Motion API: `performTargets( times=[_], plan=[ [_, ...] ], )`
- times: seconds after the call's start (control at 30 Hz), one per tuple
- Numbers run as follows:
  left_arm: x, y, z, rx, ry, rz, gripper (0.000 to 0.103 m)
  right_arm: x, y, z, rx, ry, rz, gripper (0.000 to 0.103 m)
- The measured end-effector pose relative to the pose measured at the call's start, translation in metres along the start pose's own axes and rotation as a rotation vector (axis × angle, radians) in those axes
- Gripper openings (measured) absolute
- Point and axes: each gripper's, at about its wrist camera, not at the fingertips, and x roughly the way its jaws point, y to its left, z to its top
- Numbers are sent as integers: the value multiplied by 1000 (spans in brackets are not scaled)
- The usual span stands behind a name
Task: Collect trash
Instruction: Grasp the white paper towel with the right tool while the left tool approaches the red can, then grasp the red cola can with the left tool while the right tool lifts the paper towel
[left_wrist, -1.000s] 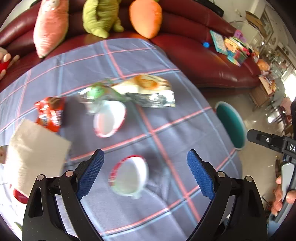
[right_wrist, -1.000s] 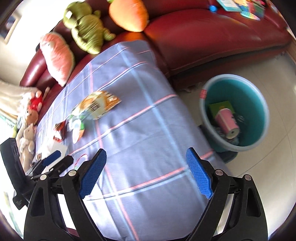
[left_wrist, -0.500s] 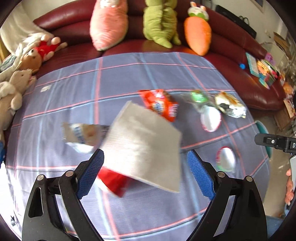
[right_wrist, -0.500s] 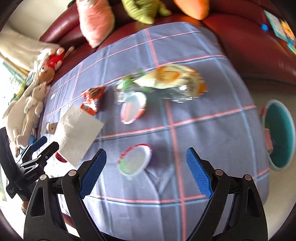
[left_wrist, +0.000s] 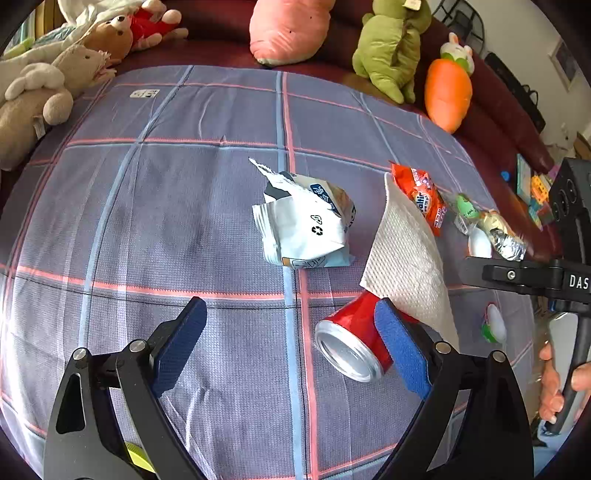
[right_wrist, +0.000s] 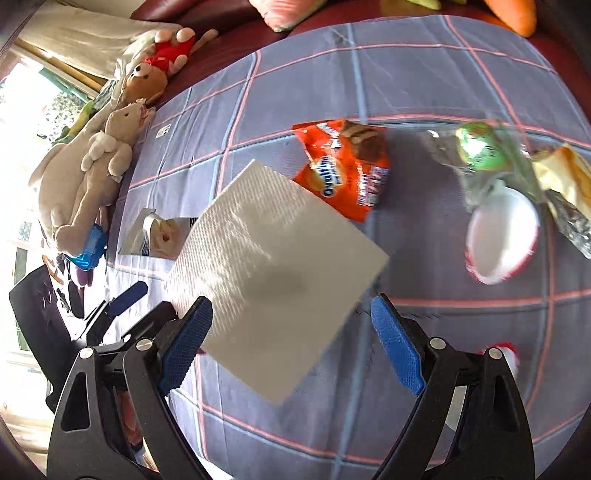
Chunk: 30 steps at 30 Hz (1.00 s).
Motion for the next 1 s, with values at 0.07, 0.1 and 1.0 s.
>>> performTargets(
  times=[0.07,0.1,1.0],
  plan=[
    [2,1,0,-9,4,-26,93,8,3,4,9,7,21,84],
    [4,0,-1,-4,7,-37,93,12,4,6,10,11,32,84],
    [23,-98,-16,96,66,-88,93,-82,-54,-31,15,-188,38,7]
  ],
)
